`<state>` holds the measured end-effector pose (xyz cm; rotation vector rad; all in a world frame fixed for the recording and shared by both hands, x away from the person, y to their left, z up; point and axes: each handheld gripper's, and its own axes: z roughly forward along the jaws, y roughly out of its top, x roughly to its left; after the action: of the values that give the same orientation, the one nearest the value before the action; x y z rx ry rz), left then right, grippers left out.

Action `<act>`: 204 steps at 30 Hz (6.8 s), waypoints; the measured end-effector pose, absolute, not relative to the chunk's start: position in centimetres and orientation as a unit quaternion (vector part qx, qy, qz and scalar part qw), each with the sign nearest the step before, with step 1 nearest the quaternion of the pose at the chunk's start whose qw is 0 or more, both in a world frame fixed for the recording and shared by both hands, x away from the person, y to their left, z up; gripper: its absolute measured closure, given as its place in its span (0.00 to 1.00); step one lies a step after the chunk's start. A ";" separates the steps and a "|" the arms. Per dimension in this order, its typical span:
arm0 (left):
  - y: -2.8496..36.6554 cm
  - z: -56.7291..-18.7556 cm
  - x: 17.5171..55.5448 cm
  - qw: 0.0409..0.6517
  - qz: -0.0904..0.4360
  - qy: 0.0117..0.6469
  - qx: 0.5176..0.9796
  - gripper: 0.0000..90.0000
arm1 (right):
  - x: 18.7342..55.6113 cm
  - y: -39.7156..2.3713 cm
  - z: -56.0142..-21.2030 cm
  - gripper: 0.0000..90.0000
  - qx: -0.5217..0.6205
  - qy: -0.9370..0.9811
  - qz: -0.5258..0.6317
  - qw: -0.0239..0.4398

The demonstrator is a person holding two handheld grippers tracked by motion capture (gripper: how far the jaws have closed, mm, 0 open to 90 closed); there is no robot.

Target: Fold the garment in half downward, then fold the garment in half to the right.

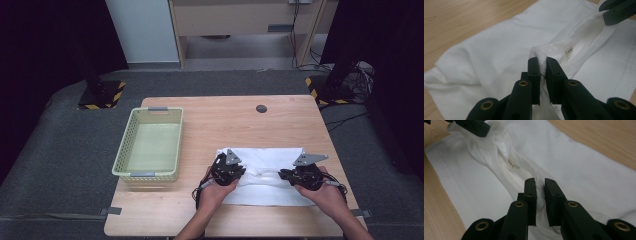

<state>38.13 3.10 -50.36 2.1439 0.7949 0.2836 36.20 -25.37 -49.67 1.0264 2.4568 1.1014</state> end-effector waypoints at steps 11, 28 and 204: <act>3.3 -50.8 37.2 0.407 0.116 0.306 0.853 0.89 | 35.1 -25.4 -50.0 0.90 0.350 0.847 0.381 0.125; 2.6 -51.3 36.4 0.391 0.162 0.284 0.860 0.47 | 34.4 -25.7 -50.6 0.90 0.348 0.848 0.382 0.116; 8.6 -53.0 47.7 0.378 0.076 0.407 0.828 0.89 | 33.6 -7.4 -52.7 0.90 0.256 0.896 0.333 0.143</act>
<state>47.71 8.62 -53.01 2.1178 1.0395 0.1932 33.60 -7.35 -52.75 0.7392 2.5842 0.9615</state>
